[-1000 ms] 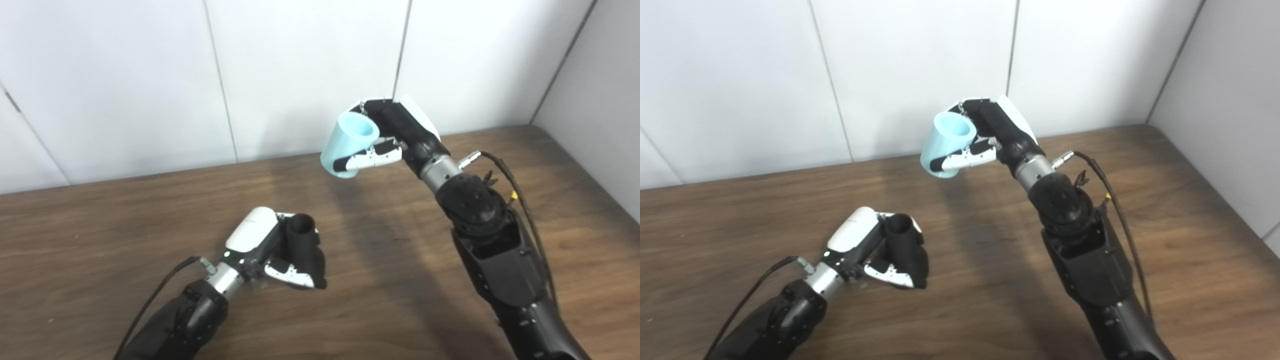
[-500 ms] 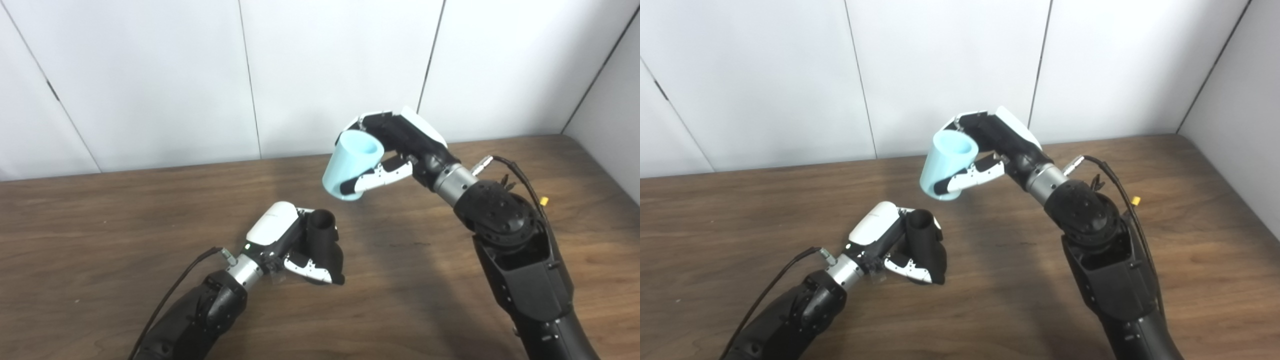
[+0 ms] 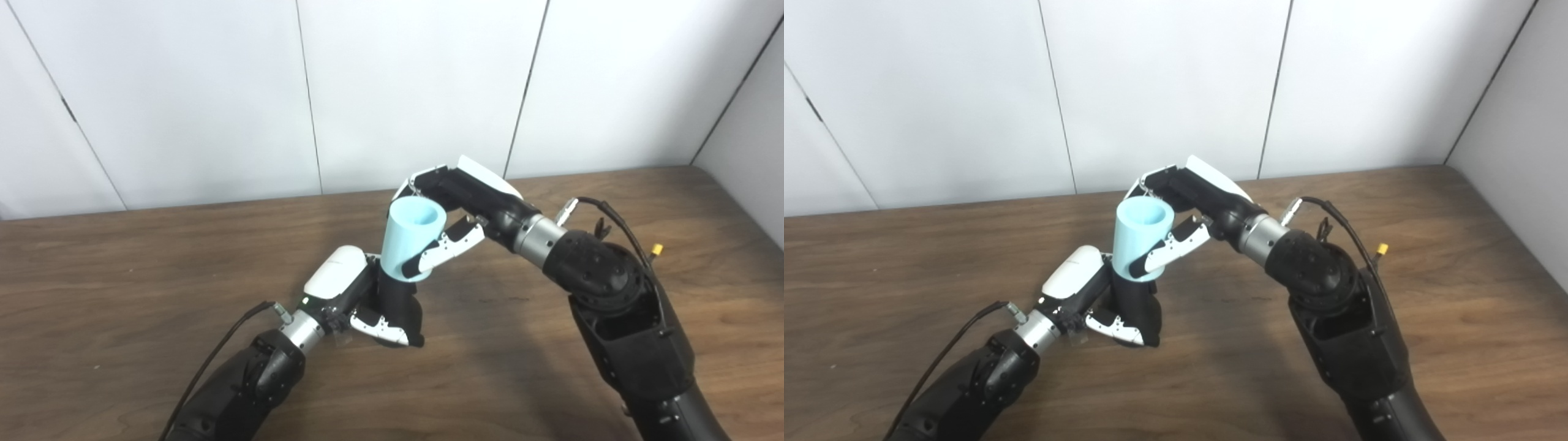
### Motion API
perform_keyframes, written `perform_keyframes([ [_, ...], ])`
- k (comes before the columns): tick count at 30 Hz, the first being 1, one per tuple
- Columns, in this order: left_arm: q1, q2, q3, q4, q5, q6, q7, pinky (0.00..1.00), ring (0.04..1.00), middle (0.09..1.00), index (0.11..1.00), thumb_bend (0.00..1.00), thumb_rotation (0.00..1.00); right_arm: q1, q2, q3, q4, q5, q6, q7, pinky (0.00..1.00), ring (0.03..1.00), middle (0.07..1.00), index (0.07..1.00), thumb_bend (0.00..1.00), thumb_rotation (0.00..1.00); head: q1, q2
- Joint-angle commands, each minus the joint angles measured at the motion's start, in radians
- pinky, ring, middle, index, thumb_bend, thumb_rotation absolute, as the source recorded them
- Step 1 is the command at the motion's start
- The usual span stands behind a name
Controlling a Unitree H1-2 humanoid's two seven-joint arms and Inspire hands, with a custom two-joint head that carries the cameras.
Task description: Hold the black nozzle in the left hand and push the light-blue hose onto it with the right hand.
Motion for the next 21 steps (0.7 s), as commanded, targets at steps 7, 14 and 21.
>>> perform_keyframes([
  [7,0.215,-0.048,-0.070,0.162,0.070,0.021,-0.033,0.32,0.420,0.432,0.506,0.50,0.00,-0.065,0.004,0.011,-0.013,-0.021,-0.002,-0.018,0.34,0.425,0.471,0.514,0.52,0.00,0.001,0.008],
  [14,0.222,-0.057,-0.068,0.145,0.074,0.045,-0.048,0.33,0.422,0.432,0.505,0.50,0.00,-0.059,0.005,0.024,0.048,-0.026,-0.008,-0.047,0.34,0.427,0.470,0.512,0.52,0.00,0.019,0.016],
  [21,0.225,-0.061,-0.062,0.148,0.079,0.033,-0.040,0.33,0.426,0.437,0.504,0.50,0.00,-0.052,0.003,0.044,0.079,-0.033,-0.035,-0.073,0.34,0.429,0.463,0.515,0.52,0.00,0.026,0.024],
])
